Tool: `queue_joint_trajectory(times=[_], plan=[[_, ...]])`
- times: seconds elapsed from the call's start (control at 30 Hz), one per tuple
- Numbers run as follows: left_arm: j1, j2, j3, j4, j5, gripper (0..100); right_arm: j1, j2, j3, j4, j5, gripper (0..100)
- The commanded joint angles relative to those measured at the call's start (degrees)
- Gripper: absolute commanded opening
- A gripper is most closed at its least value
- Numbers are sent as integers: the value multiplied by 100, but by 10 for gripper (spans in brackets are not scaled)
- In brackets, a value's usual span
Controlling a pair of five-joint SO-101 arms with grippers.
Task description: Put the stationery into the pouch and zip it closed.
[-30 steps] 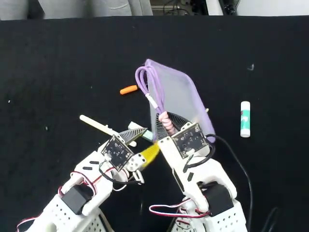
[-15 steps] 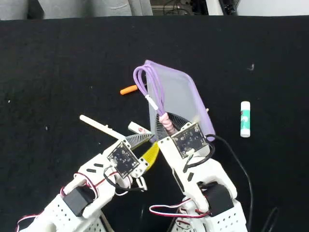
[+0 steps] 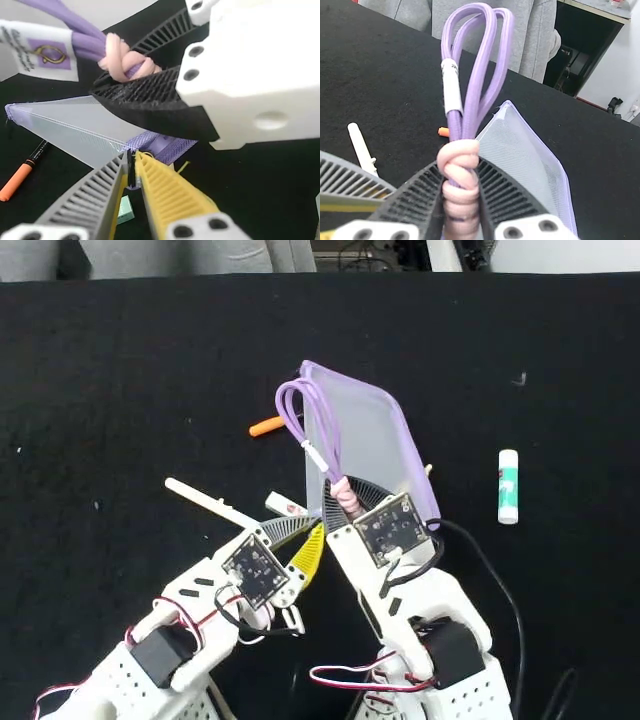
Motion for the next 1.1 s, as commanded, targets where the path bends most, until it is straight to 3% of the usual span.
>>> queue_joint_trajectory(times=[0.0,0.17,0.6,1.07], plan=[[57,97,136,-88,0,45,105,-259,-374,26,-53,11],[57,545,163,-158,26,179,105,-259,-374,26,-53,11],[4,800,171,-809,18,156,114,-259,-356,35,-53,11],[-4,818,171,-826,18,156,105,-259,-444,193,-53,11]])
